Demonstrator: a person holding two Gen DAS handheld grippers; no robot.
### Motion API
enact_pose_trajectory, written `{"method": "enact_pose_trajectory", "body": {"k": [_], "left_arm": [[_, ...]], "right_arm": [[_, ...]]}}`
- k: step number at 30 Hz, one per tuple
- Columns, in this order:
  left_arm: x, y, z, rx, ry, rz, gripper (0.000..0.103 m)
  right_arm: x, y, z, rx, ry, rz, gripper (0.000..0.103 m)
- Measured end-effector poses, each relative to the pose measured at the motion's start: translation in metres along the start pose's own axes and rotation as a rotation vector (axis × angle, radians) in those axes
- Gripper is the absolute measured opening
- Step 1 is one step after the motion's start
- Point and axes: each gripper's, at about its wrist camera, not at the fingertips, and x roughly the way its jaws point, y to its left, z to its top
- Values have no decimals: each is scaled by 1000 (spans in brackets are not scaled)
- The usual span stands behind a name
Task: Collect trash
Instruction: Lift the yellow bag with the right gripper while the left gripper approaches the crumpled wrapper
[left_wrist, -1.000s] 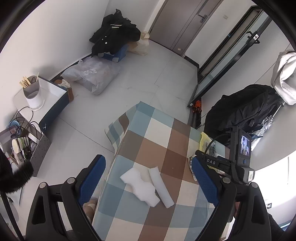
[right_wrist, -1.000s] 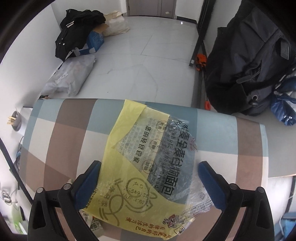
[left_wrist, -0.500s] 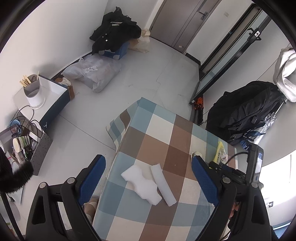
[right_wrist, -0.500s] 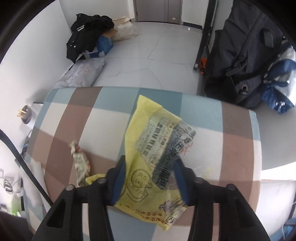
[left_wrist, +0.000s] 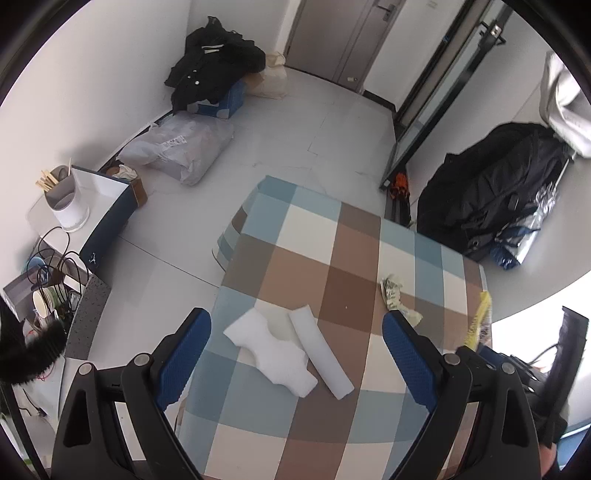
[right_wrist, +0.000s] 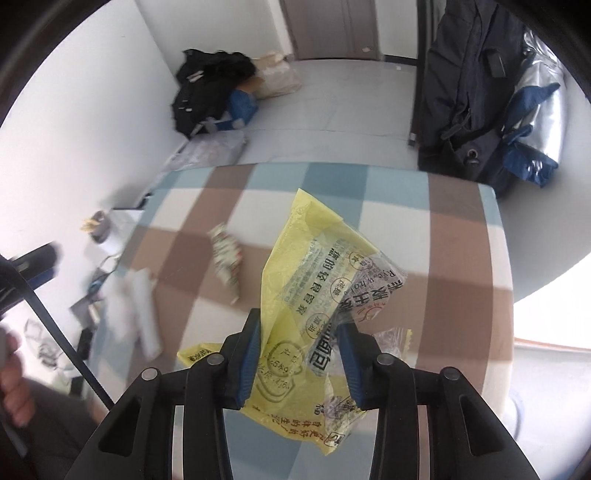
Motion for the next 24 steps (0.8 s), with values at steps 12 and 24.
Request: {"method": "enact_pose_trajectory", "body": {"k": [12,24], "left_arm": [[1,-28,-19,91,-22,8,92],[4,-47,-30,147,-8,39,92]], "right_arm": [[-41,-1,-58,5,-67,56,39],[-54,-18,-81,41,-102,46,39]]}}
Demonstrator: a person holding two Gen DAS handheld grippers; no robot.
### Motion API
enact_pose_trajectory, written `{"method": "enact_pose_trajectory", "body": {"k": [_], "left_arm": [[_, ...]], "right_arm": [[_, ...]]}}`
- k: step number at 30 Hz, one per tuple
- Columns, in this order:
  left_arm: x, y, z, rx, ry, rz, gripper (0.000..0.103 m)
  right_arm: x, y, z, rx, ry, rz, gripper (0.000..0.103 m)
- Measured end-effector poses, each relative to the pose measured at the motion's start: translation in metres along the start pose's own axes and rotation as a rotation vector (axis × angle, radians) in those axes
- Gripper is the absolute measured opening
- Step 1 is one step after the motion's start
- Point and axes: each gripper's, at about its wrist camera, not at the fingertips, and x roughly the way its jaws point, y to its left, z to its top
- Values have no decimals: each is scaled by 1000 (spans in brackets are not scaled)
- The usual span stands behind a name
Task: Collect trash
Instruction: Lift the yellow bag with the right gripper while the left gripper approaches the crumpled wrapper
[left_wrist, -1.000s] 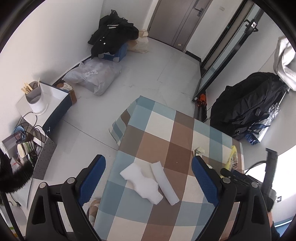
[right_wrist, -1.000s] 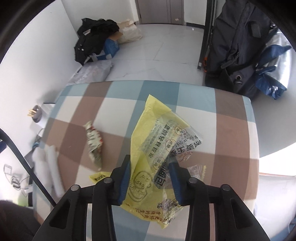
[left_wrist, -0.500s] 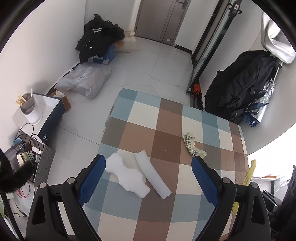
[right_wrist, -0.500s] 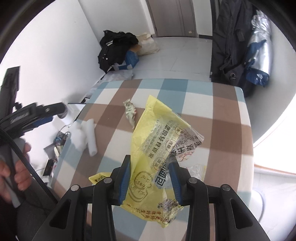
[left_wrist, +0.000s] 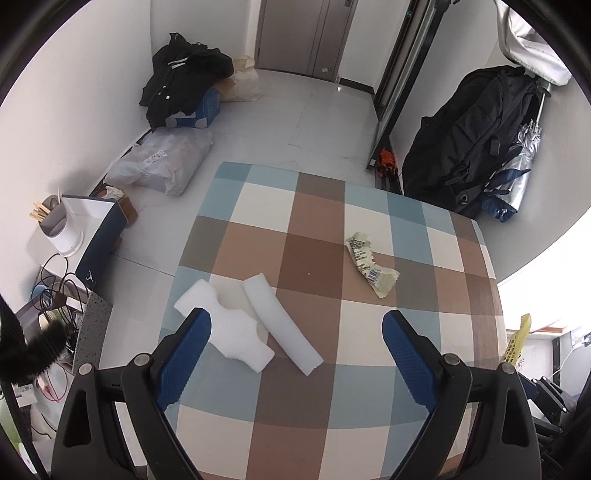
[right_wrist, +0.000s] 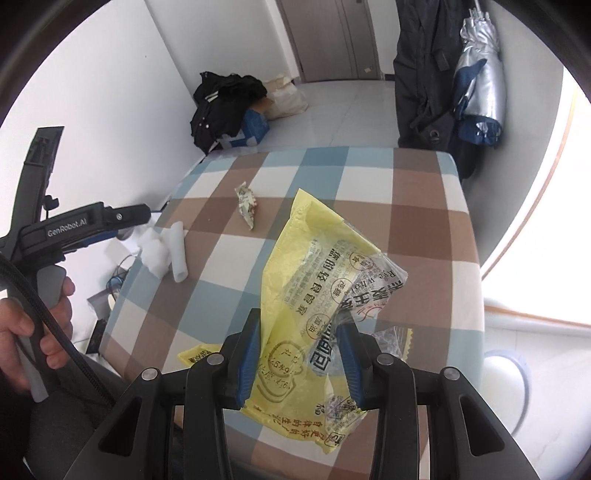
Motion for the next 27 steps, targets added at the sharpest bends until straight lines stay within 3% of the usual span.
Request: {"method": "enact_pose_trajectory", "body": {"k": [11,19,27], "left_arm": [[7,-32,16,112,25,-28,92],[46,-55,39,201,114,-49,92],[77,-58,51,203,171,-30,91]], "right_arm": [[-2,-21,7,87,-17,5,39],[-3,-37,11,133,-15,25,39],[0,-48,16,164,-11,38,39]]}}
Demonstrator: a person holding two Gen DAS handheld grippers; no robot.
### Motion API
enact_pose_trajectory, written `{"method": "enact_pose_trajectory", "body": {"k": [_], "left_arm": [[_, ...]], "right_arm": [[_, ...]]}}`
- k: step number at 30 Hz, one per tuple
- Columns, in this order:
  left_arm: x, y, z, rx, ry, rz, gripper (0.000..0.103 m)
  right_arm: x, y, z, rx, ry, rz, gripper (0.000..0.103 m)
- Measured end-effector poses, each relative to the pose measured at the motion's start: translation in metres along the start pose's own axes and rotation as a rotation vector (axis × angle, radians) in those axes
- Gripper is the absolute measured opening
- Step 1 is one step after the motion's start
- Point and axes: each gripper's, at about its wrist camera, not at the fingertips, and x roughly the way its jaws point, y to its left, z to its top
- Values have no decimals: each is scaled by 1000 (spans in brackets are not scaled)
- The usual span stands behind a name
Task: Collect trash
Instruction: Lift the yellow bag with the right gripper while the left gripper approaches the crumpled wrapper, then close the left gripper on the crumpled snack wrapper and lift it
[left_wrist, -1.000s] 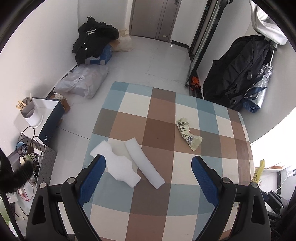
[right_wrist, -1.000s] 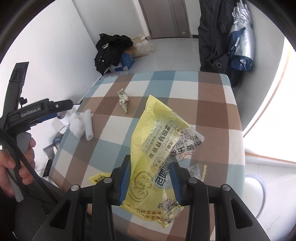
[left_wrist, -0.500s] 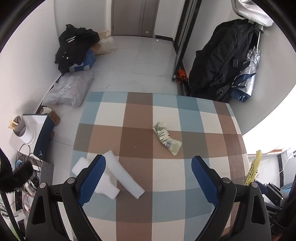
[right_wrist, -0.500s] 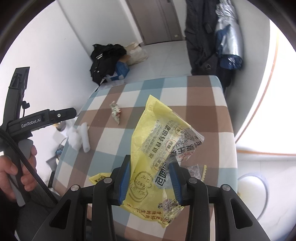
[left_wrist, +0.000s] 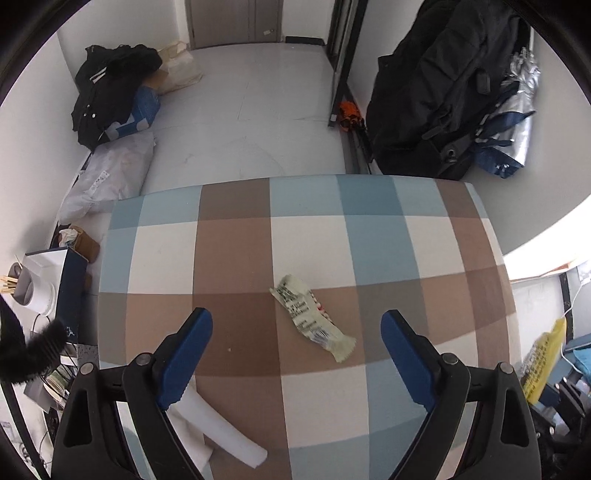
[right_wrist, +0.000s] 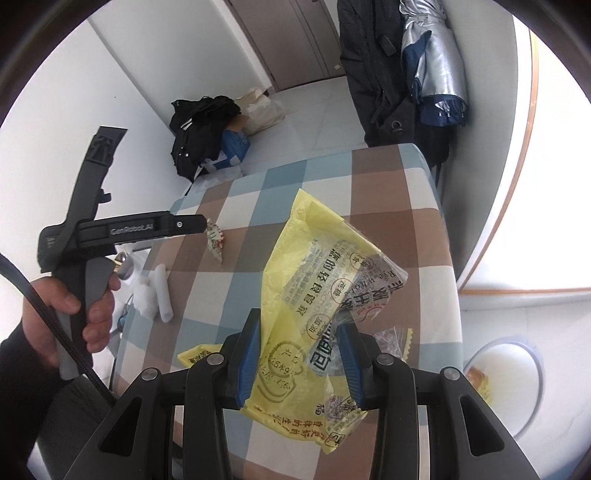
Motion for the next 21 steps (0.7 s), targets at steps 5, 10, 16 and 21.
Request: {"method": "enact_pose_trajectory", "body": {"k": [5,10,16,21], "left_arm": [[15,6,3,-27,51,-20,69],[22,8,4,-37,69,-34,49],[32,13,7,-61,97,-76,16],[28,15,6,-81,65,-92,4]], "right_arm": [[3,2,0,-9,11,10,39],[6,2,1,-14,17,15,39],[10,2,1,-12,29,16,39],[11,3,0,-15,32,14,39]]}}
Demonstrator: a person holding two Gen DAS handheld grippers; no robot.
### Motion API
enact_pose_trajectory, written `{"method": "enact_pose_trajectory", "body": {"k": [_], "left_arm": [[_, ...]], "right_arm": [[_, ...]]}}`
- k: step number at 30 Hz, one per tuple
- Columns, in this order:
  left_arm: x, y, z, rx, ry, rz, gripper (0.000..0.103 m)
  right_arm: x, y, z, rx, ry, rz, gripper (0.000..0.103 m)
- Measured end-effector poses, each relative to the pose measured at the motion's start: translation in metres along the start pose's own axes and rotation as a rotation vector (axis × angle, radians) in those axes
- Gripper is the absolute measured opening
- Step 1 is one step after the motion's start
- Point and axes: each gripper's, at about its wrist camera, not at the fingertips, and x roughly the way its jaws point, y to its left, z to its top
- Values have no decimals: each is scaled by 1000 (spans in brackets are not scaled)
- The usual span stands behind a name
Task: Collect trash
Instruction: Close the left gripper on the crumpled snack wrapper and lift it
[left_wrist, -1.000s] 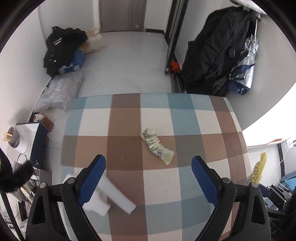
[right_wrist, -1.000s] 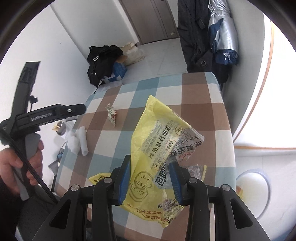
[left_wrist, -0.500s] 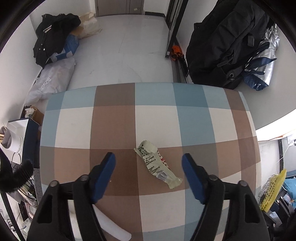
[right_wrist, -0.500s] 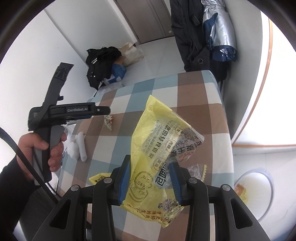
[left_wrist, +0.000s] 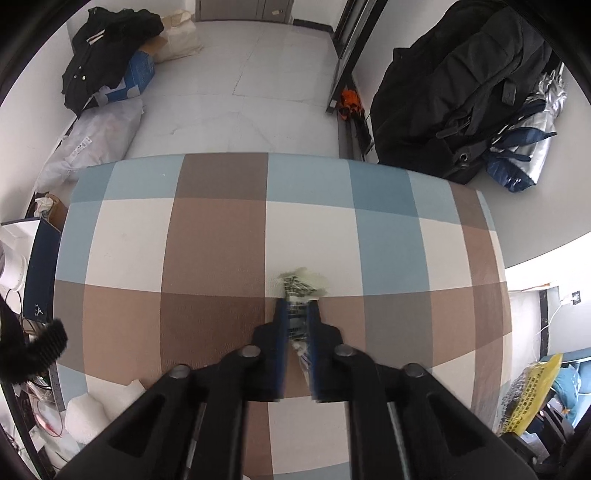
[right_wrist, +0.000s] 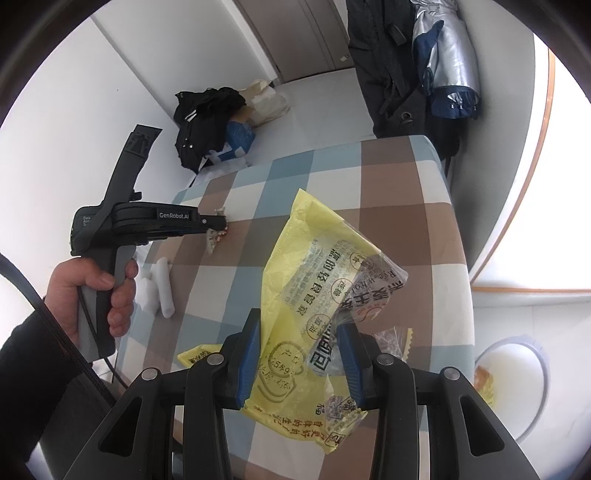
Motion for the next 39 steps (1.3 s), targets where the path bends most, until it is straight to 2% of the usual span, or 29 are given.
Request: {"method": "enact_pose_trajectory", "body": {"k": [9,23,28,31,33,35,37,39], "left_arm": [[-4,-5,-10,33,31,-20,2],[-24,-16,-33,78,23,-36,0],[-24,-20,-41,105,25,-21,0],[-24,-12,-39,61,18,6,0],[-23,-4,-36,3,29,-22,6],[-22,2,-34,-41,43,-46,33],[-21,4,-32,-54,29,-25,48],[-18,3,-28,-50,27,-9,52]], "right_arm": [[1,-1,-1,9,-1,-8,39],[-3,3,-9,9,-2,-29,39],[-8,6,-14,-2,-9,-30,39],[-9,6,-14,-1,-12,-30,39],[-9,5,-14,4,-12,-26,40],[-9,5,-14,2,-12,-25,40],[-9,5,-13,4,-12,-18,40],[-10,6,-12,2,-14,-14,40]]}}
